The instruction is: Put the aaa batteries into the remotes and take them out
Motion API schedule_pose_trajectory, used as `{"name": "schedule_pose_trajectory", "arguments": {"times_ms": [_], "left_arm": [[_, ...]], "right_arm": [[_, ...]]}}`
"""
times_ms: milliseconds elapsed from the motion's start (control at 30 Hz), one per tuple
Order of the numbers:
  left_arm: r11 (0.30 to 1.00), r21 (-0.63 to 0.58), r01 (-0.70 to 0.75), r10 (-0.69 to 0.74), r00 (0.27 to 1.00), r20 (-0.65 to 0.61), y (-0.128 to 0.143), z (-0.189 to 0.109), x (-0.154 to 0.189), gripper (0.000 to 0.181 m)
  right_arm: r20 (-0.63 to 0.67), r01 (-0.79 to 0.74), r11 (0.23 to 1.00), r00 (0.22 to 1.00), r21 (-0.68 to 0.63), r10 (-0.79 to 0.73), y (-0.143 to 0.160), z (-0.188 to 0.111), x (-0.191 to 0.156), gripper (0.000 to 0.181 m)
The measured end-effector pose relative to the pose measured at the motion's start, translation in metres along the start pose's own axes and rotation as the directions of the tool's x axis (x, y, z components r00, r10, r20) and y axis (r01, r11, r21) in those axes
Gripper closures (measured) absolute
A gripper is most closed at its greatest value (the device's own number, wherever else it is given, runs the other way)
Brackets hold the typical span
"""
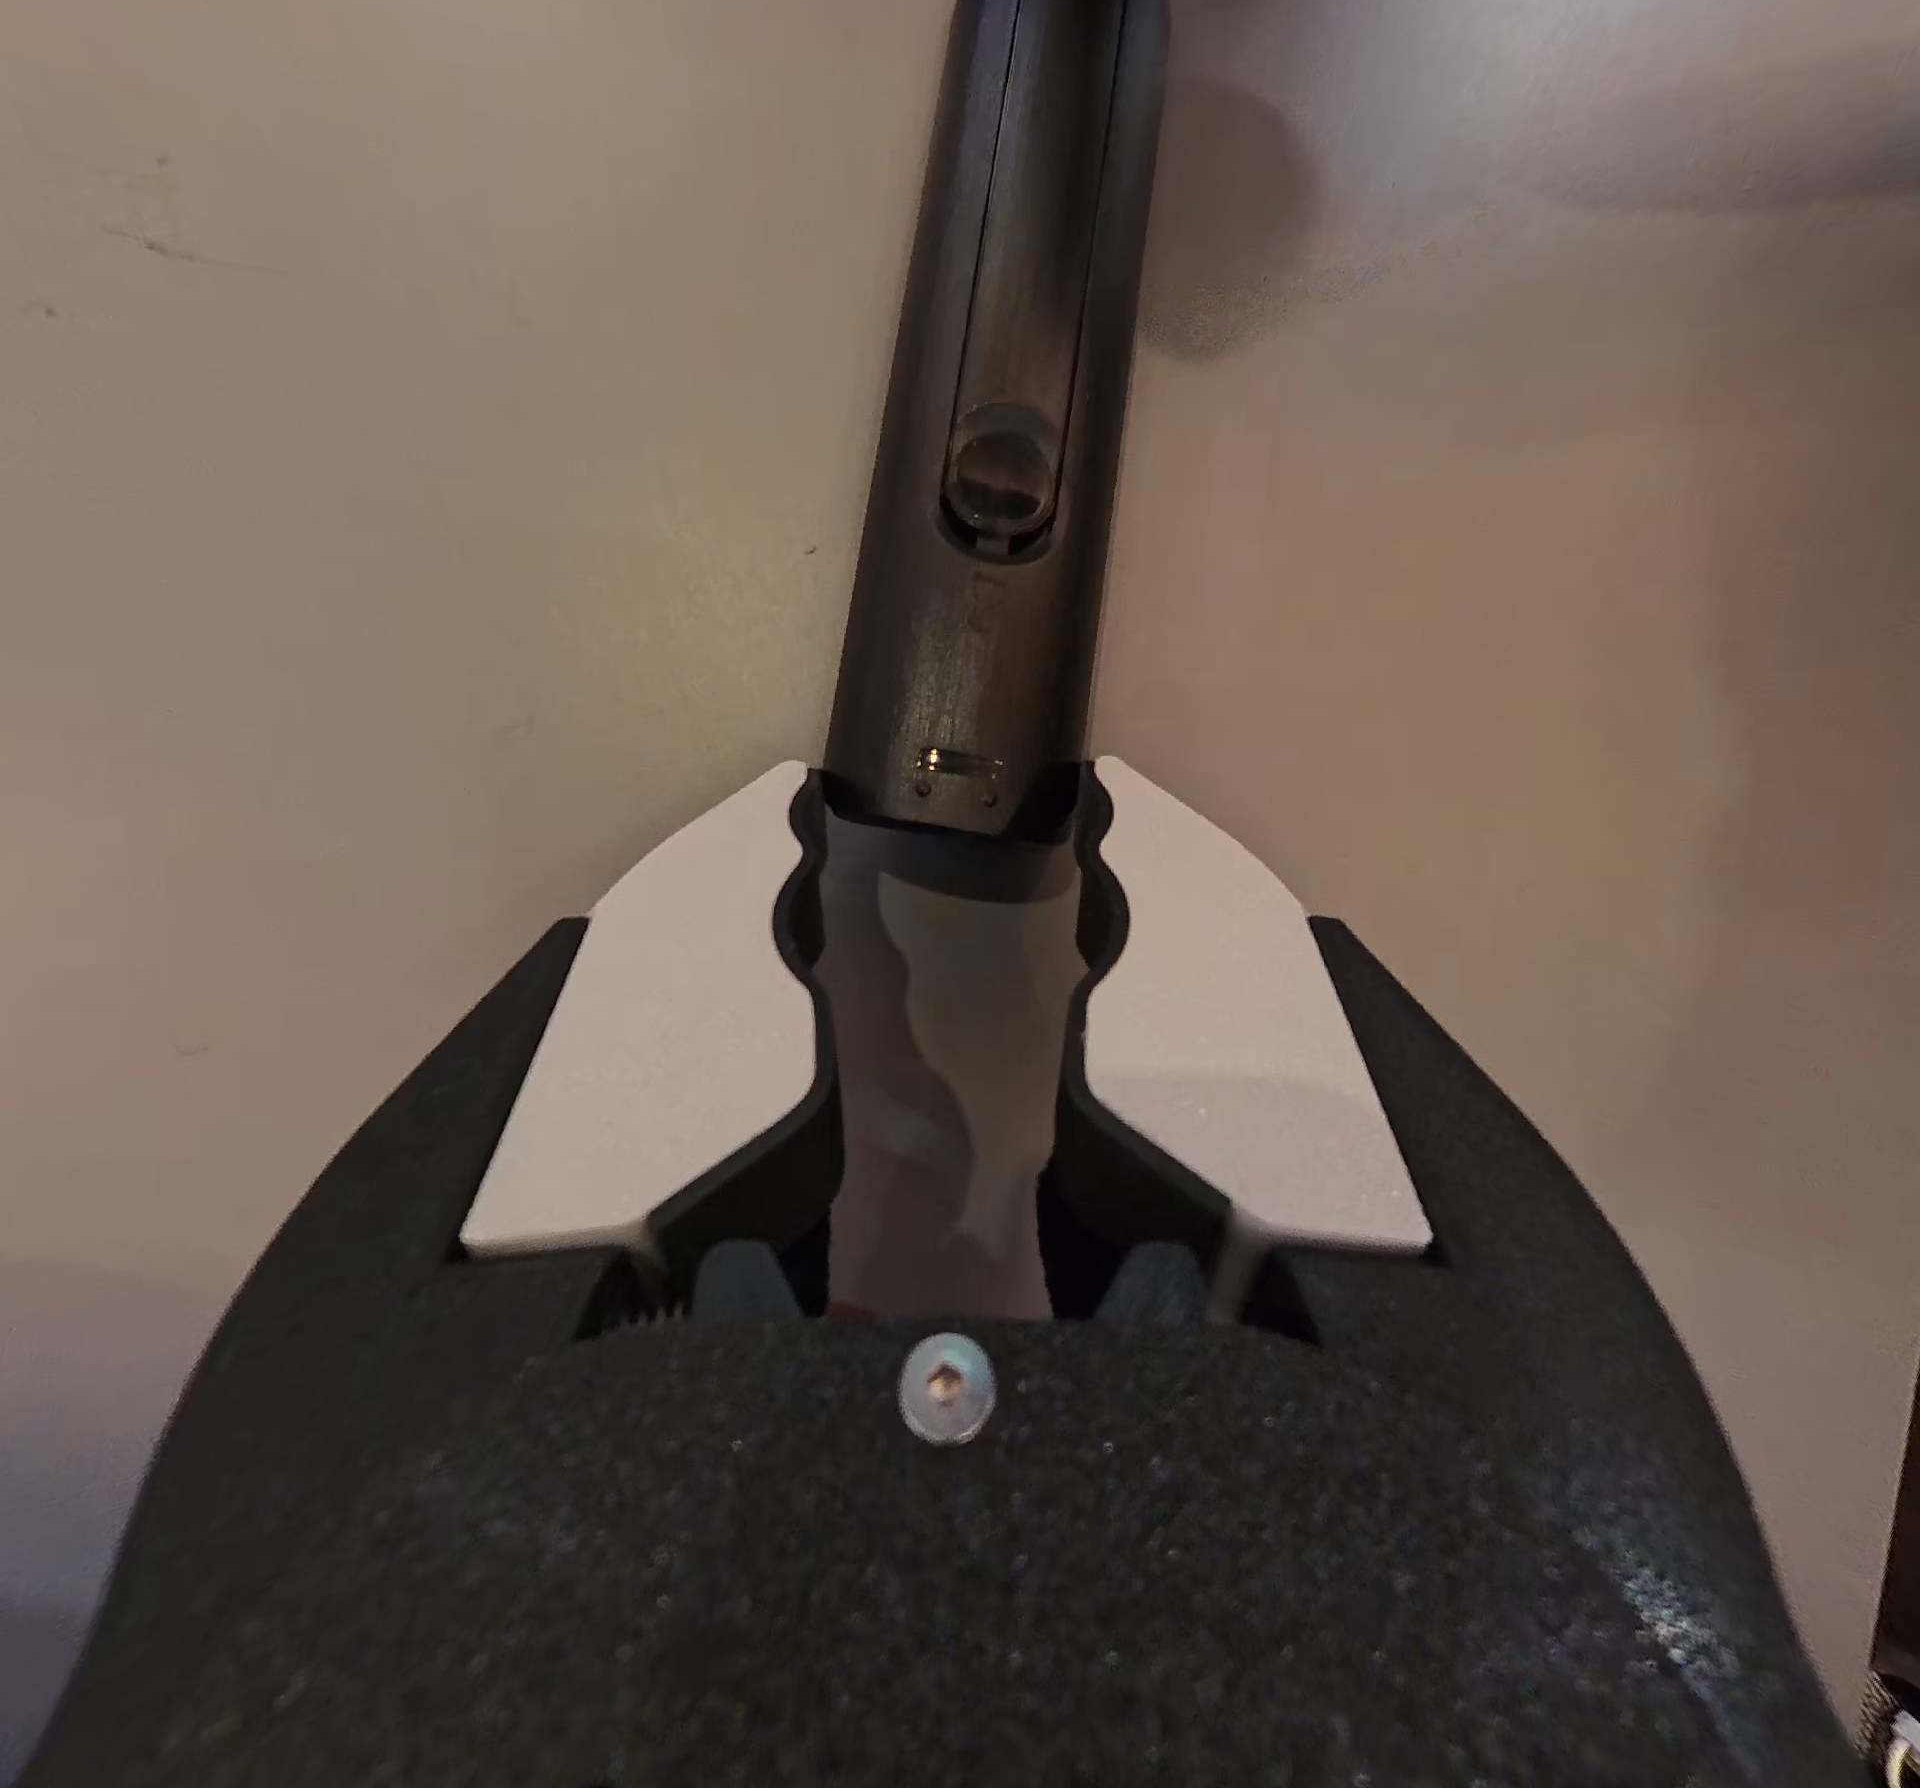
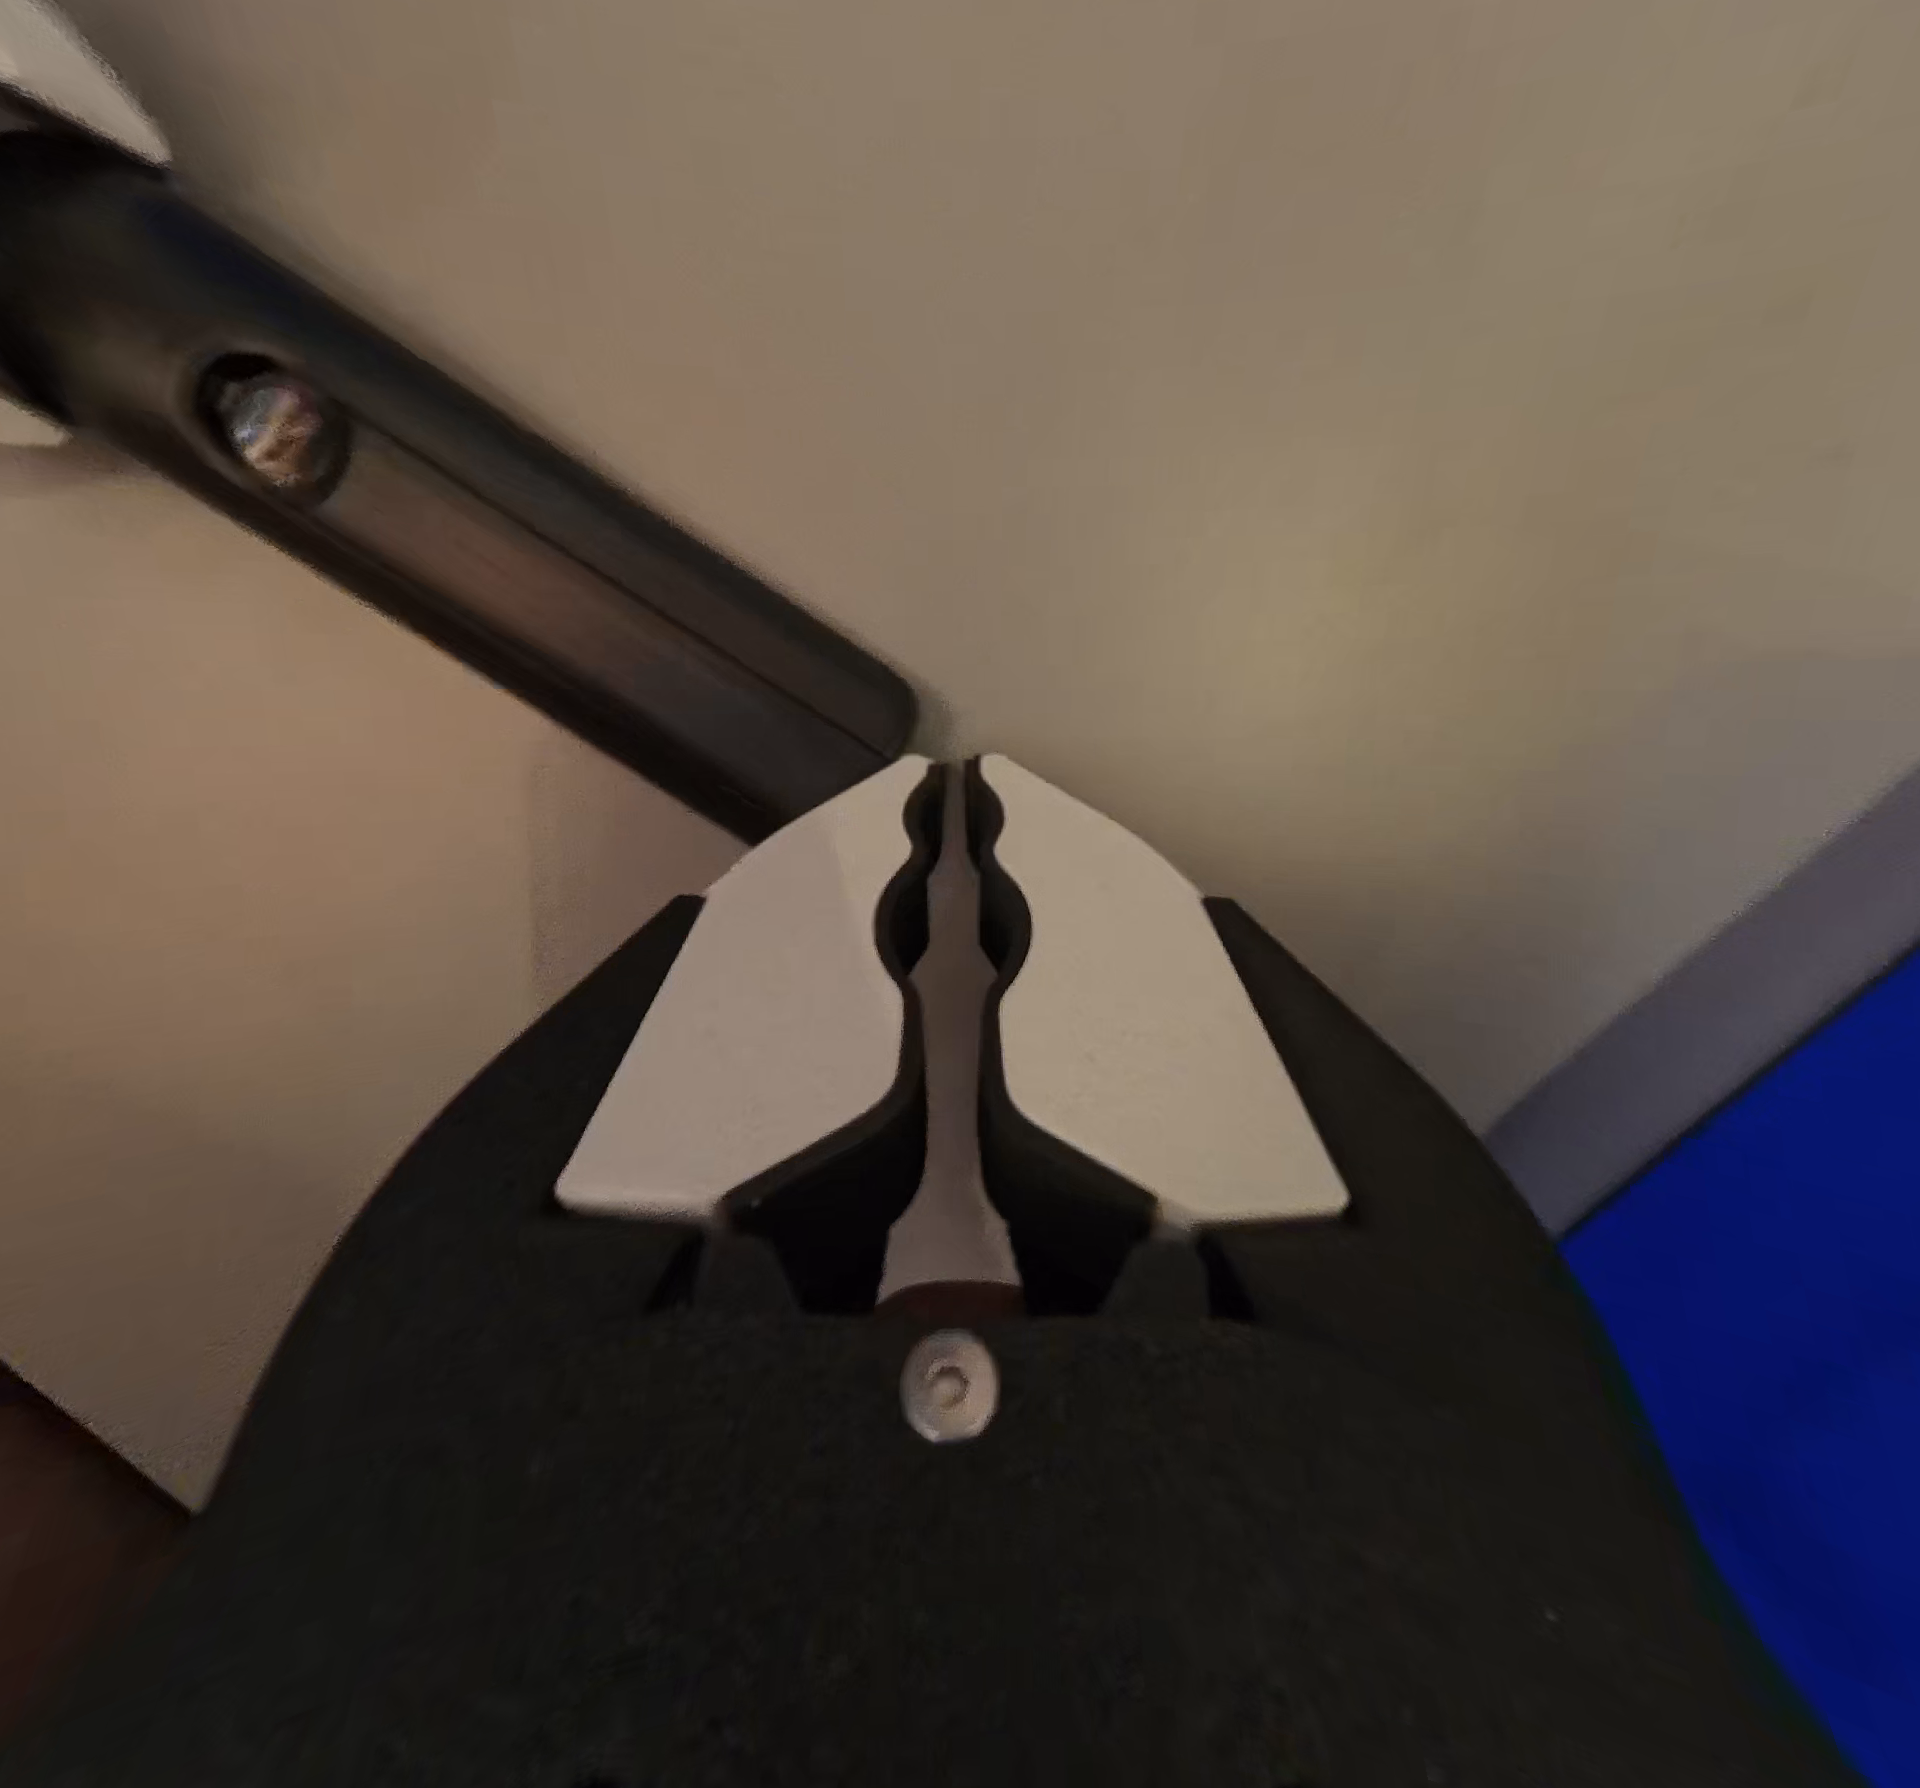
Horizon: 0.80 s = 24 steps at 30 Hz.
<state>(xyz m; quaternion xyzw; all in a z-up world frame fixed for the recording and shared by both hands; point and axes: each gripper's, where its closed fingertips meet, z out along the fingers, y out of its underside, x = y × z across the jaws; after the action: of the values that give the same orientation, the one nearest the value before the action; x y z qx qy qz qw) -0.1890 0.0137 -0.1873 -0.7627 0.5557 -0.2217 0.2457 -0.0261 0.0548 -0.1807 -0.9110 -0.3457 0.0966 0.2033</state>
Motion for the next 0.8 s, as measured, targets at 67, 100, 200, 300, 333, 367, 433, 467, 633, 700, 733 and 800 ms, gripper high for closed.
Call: {"name": "schedule_pose_trajectory", "arguments": {"times_ms": [67, 100, 200, 300, 333, 367, 433, 467, 633, 700, 733, 800], "left_arm": [[1.000, 0.001, 0.000, 0.000, 1.000, 0.000, 0.000, 0.000, 0.000, 0.135], [1.000, -0.001, -0.001, 0.001, 1.000, 0.001, 0.000, 0.000, 0.000, 0.135], [1.000, -0.005, -0.003, 0.003, 1.000, 0.003, 0.001, 0.000, 0.000, 0.135], [1.000, -0.004, -0.003, 0.003, 1.000, 0.003, 0.000, 0.000, 0.000, 0.135], [1.000, -0.003, -0.003, 0.003, 1.000, 0.003, 0.000, 0.000, 0.000, 0.135], [1.000, -0.002, -0.003, 0.003, 1.000, 0.003, 0.000, -0.001, 0.000, 0.135], [1.000, -0.001, -0.004, 0.004, 1.000, 0.003, -0.001, -0.001, 0.000, 0.135], [1.000, 0.000, -0.004, 0.004, 1.000, 0.003, -0.001, -0.001, 0.000, 0.135], [1.000, -0.004, -0.005, 0.005, 1.000, 0.003, -0.001, 0.000, 0.000, 0.135], [1.000, -0.010, -0.007, 0.007, 1.000, 0.004, 0.000, 0.000, 0.000, 0.135], [1.000, -0.013, -0.008, 0.008, 1.000, 0.006, 0.001, 0.001, 0.000, 0.135], [1.000, -0.021, -0.009, 0.009, 1.000, 0.007, 0.003, 0.003, 0.000, 0.135]], "right_arm": [[0.000, 0.137, 0.989, 0.991, 0.059, -0.137, -0.009, -0.004, -0.011, 0.160], [0.015, 0.213, 0.972, 0.976, 0.098, -0.216, -0.014, -0.006, -0.022, 0.153], [0.067, 0.437, 0.877, 0.887, 0.201, -0.457, -0.024, -0.008, -0.065, 0.155], [0.010, 0.578, 0.785, 0.804, 0.223, -0.595, -0.032, -0.001, -0.083, 0.160], [0.017, 0.589, 0.777, 0.794, 0.222, -0.607, -0.035, 0.002, -0.087, 0.160], [0.054, 0.586, 0.776, 0.789, 0.234, -0.612, -0.036, 0.004, -0.093, 0.161], [0.138, 0.565, 0.776, 0.776, 0.281, -0.615, -0.041, 0.006, -0.109, 0.162], [0.169, 0.558, 0.776, 0.769, 0.294, -0.616, -0.042, 0.007, -0.114, 0.163], [0.231, 0.560, 0.790, 0.758, 0.249, -0.610, -0.039, 0.016, -0.122, 0.159], [0.241, 0.558, 0.791, 0.755, 0.253, -0.610, -0.039, 0.017, -0.127, 0.159], [0.244, 0.557, 0.790, 0.753, 0.256, -0.611, -0.039, 0.018, -0.129, 0.159], [0.237, 0.558, 0.789, 0.755, 0.259, -0.611, -0.041, 0.021, -0.132, 0.159]]}}
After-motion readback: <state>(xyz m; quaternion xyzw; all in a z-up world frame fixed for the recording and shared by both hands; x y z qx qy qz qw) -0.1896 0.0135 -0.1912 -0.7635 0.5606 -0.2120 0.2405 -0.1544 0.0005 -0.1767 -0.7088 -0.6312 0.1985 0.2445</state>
